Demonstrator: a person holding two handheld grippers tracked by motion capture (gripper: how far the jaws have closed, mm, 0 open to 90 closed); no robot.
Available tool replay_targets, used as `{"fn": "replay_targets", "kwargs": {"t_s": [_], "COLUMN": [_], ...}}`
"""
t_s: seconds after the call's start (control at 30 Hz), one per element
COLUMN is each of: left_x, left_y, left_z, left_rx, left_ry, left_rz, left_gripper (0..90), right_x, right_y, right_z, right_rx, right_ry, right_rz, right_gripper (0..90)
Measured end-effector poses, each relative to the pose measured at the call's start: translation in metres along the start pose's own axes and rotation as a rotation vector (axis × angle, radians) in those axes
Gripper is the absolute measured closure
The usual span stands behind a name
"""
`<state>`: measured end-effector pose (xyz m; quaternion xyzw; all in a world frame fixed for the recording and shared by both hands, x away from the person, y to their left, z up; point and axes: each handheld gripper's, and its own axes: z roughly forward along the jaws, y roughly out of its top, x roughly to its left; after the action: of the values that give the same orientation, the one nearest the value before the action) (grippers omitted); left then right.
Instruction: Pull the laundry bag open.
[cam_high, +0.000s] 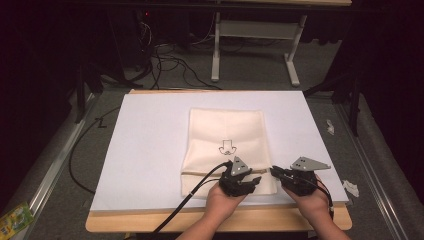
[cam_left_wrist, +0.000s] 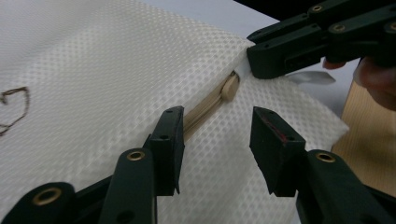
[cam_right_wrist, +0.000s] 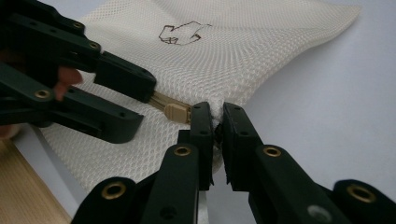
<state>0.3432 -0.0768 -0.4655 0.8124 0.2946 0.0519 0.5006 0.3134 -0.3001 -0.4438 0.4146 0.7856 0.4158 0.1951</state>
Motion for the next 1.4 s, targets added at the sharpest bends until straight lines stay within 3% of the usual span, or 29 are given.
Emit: {"fn": "replay_targets", "kwargs": {"t_s": [0.2,0.43,0.5,0.57,0.83,1.13,1.2,1.23,1.3,1.4], "left_x": [-0.005,-0.012,-0.014,-0.016,-0.012,-0.007,-0.004,0.002,0.015,0.023], "left_y": [0.006,0.01,0.01,0.009,0.006,0.001,0.0,-0.001,-0.006,-0.011], "left_z": [0.01,0.017,0.016,0.015,0.01,0.006,0.004,0.001,-0.006,-0.015], "left_rx": [0.001,-0.009,-0.011,-0.014,-0.027,-0.035,-0.032,-0.036,-0.035,-0.03], "left_ry": [0.0,0.038,0.04,0.052,0.038,0.026,0.064,0.071,0.086,0.111], "left_rz": [-0.005,0.012,0.036,0.055,0.035,0.047,0.035,-0.006,-0.057,-0.056], "left_gripper": [66.4,83.1,86.2,86.9,87.1,87.2,87.3,87.3,87.3,87.3], "right_x": [0.0,0.0,0.0,0.0,0.004,0.008,0.009,0.009,0.0,-0.01], "right_y": [0.0,0.0,0.0,0.001,0.002,0.002,0.003,0.003,0.003,-0.001], "right_z": [0.0,0.0,0.0,0.0,0.0,0.002,0.002,0.0,-0.006,-0.01], "right_rx": [-0.005,-0.004,-0.007,-0.007,0.0,0.004,-0.001,-0.014,-0.025,-0.033], "right_ry": [0.01,0.007,0.008,0.004,-0.002,0.0,-0.01,-0.043,-0.041,-0.052], "right_rz": [-0.005,-0.008,-0.006,-0.009,-0.023,-0.038,-0.042,-0.05,-0.001,0.036], "right_gripper": [84.7,84.7,84.8,84.9,85.4,86.0,86.4,86.4,86.5,86.4]}}
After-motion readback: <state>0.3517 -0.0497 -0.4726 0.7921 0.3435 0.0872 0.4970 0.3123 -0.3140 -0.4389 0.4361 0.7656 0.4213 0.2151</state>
